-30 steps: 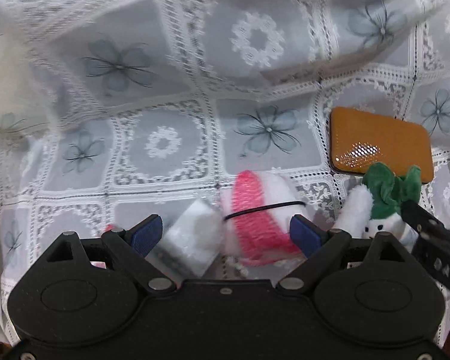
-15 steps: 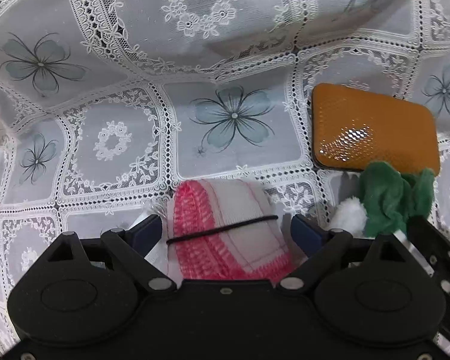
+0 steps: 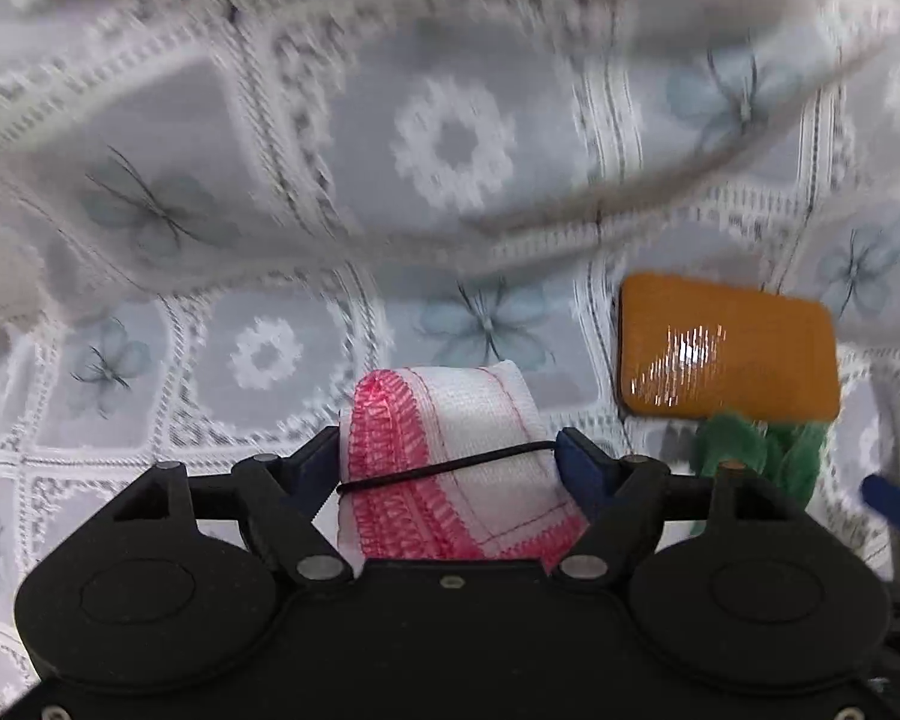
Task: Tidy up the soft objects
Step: 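Close the left tool on the pink-white towel while the right tool grips the green-white plush, then carry the towel and plush back over the basket with both tools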
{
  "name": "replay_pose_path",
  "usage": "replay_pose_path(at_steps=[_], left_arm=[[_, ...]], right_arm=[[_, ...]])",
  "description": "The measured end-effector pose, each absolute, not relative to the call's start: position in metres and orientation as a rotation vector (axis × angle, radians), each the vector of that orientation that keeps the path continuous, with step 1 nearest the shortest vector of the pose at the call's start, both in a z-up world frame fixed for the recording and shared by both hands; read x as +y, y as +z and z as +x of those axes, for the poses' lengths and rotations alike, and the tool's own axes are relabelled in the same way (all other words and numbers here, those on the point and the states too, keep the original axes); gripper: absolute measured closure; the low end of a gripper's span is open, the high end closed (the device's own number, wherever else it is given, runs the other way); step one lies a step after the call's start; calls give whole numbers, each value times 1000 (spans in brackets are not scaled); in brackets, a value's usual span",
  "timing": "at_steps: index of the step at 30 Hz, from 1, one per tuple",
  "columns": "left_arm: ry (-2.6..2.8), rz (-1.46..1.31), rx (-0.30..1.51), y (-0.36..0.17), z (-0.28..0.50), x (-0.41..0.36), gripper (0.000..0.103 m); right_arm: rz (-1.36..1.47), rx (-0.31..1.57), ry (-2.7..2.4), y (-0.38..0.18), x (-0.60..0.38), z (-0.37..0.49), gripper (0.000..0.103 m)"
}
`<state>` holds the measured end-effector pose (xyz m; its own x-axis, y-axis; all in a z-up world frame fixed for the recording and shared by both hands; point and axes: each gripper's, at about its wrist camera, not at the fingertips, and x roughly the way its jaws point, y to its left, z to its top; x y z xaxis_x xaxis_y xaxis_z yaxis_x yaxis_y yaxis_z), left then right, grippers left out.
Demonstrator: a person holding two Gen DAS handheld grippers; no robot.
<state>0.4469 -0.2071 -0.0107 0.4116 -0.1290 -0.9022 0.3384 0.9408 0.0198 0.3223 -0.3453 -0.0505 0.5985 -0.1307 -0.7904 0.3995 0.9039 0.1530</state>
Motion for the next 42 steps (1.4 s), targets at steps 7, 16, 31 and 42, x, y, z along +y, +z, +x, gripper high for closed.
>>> replay_pose_path(at_steps=[7, 16, 31, 42], left_arm=[[-293, 165, 1077, 7, 448, -196, 31], [-303, 135, 1052, 14, 435, -185, 31], [-295, 97, 1026, 46, 394, -154, 31], [-291, 81, 994, 72, 351, -124, 31]], right_arm=[[338, 923, -288, -63, -337, 336, 16], [414, 925, -200, -58, -333, 337, 55], [390, 841, -159, -3, -308, 297, 57], [354, 817, -96, 22, -269, 248, 58]])
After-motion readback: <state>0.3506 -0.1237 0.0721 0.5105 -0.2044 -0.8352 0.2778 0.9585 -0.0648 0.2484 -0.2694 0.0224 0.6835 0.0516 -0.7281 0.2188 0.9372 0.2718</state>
